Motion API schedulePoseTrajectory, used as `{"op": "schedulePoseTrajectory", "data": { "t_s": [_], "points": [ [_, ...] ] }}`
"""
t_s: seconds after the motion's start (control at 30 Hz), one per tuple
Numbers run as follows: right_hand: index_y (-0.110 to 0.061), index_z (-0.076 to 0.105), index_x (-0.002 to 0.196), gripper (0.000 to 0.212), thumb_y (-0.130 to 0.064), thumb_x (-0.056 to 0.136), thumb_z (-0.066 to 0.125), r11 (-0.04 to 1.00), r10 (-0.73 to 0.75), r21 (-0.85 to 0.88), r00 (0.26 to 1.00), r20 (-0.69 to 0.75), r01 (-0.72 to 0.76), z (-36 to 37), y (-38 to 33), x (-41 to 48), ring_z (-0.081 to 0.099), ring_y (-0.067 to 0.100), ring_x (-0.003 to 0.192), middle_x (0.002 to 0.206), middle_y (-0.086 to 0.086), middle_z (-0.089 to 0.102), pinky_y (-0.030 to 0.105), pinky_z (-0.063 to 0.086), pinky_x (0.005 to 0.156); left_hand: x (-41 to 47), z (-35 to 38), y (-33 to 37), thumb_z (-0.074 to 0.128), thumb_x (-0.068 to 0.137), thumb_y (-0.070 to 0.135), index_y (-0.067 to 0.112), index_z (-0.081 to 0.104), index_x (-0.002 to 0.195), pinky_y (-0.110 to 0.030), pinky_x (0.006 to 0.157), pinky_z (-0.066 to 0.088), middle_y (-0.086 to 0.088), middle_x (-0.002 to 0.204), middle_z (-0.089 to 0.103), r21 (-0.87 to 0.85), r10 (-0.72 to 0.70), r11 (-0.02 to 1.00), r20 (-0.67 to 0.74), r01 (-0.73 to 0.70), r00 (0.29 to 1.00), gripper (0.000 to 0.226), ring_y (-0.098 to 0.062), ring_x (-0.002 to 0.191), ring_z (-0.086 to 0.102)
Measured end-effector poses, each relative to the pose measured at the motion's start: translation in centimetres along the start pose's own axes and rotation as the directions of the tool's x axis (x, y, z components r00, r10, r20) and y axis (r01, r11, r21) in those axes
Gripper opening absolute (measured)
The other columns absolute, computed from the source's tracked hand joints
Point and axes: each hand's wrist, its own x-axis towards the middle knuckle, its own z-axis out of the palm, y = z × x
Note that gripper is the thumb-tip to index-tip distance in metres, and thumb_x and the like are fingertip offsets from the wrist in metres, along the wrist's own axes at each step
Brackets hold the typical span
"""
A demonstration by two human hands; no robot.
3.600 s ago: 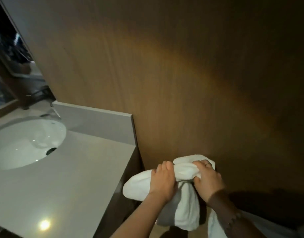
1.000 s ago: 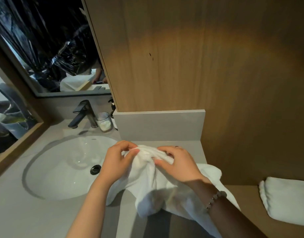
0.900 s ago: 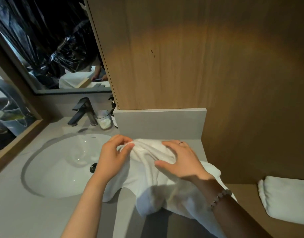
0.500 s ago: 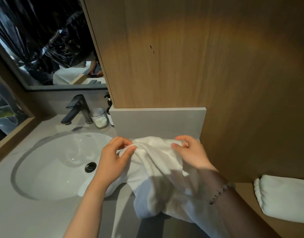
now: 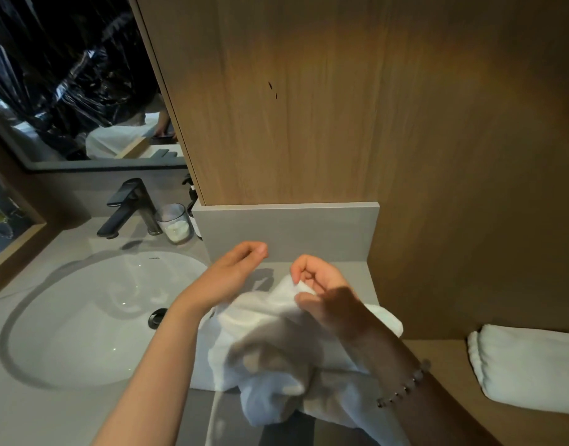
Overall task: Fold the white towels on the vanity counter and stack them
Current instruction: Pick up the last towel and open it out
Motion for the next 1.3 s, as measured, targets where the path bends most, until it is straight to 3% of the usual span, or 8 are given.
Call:
{"op": "schedulePoseTrajectory", "data": {
  "t_s": [0.2,0.37,0.53,0.67,0.83,1.0,1.17,1.3],
  "points": [
    [-0.019,0.038,0.060,0.019,-0.002,0.055,0.042,0.985,-0.063,-0.160,0.998,0.011,0.064,0.0,0.6,-1.2,0.023,0.002,0.049,0.051,-0.011,0.027,0.012,0.022,0.046,-0.3,2.0,-1.1,0.045,0.098,0.029,0.024,0.059,0.111,-0.004,0.073,0.041,0.011,0.104,0.061,0.190,-0.095,0.981,0.343,0.030,0.934,0.020,0.003,0.090,0.055],
    [-0.019,0.040,0.060,0.018,-0.002,0.056,0.045,0.987,-0.030,-0.157,0.999,-0.017,0.027,-0.8,1.2,-1.7,0.031,0.002,0.054,0.056,-0.010,0.034,0.014,0.027,0.050,-1.6,1.8,-2.8,0.055,0.090,0.030,0.024,0.064,0.103,-0.038,0.076,0.041,0.000,0.092,0.071,0.043,-0.082,0.997,0.447,0.070,0.891,0.018,-0.021,0.084,0.056],
    [-0.016,0.044,0.069,0.023,0.001,0.053,0.045,0.982,0.159,0.106,0.987,-0.005,-0.158,-1.8,1.0,-2.2,0.035,0.008,0.054,0.062,-0.001,0.036,0.019,0.029,0.047,-2.8,2.0,-2.5,0.054,0.093,0.005,0.013,0.063,0.076,-0.010,0.043,0.033,0.005,0.050,0.050,-0.169,0.043,0.985,0.073,-0.030,0.996,0.021,0.000,0.040,0.040],
    [-0.011,0.047,0.078,0.032,0.002,0.049,0.045,0.926,0.284,0.251,0.958,0.032,-0.282,-3.2,1.5,-2.1,0.037,0.012,0.053,0.062,0.002,0.041,0.021,0.030,0.044,-3.4,0.8,-1.5,0.055,0.090,0.003,0.013,0.062,0.075,-0.006,0.040,0.032,0.012,0.046,0.051,-0.262,0.146,0.939,-0.279,-0.221,0.949,0.019,0.001,0.037,0.041],
    [0.000,0.065,0.104,0.046,-0.023,0.064,0.066,0.931,0.320,0.177,0.947,0.026,-0.319,-2.3,-0.4,0.2,0.063,0.014,0.076,0.085,0.009,0.068,0.025,0.046,0.069,-4.2,0.3,-1.1,0.072,0.077,0.022,0.024,0.072,0.071,-0.016,0.069,0.048,0.008,0.071,0.067,-0.225,0.281,0.909,-0.291,-0.351,0.915,0.006,-0.007,0.069,0.060],
    [-0.019,0.062,0.091,0.026,-0.042,0.091,0.050,0.933,0.358,0.057,0.933,-0.029,-0.356,-0.9,-3.7,3.4,0.057,0.002,0.059,0.066,-0.010,0.062,0.016,0.042,0.057,-5.0,0.8,-1.1,0.065,0.066,0.042,0.045,0.072,0.072,-0.008,0.069,0.042,0.018,0.072,0.064,-0.013,0.479,0.869,-0.228,-0.495,0.847,0.009,0.001,0.068,0.057],
    [-0.007,0.057,0.122,0.042,-0.008,0.082,0.070,0.951,0.302,-0.023,0.943,-0.143,-0.308,1.3,-3.6,5.1,0.059,0.007,0.072,0.086,0.008,0.064,0.019,0.046,0.073,-5.2,2.0,-0.8,0.069,0.070,0.041,0.035,0.071,0.088,-0.007,0.071,0.040,0.021,0.079,0.065,0.092,0.544,0.839,-0.140,-0.536,0.827,0.019,0.001,0.076,0.058],
    [-0.009,0.061,0.116,0.038,-0.002,0.080,0.070,0.955,0.280,-0.061,0.949,-0.147,-0.291,1.8,-3.2,4.6,0.061,0.009,0.070,0.086,0.012,0.067,0.020,0.048,0.072,-5.2,2.2,-0.9,0.074,0.070,0.030,0.034,0.072,0.088,-0.004,0.070,0.040,0.025,0.078,0.065,0.043,0.524,0.850,-0.174,-0.525,0.834,0.019,0.003,0.077,0.060]
  ]
}}
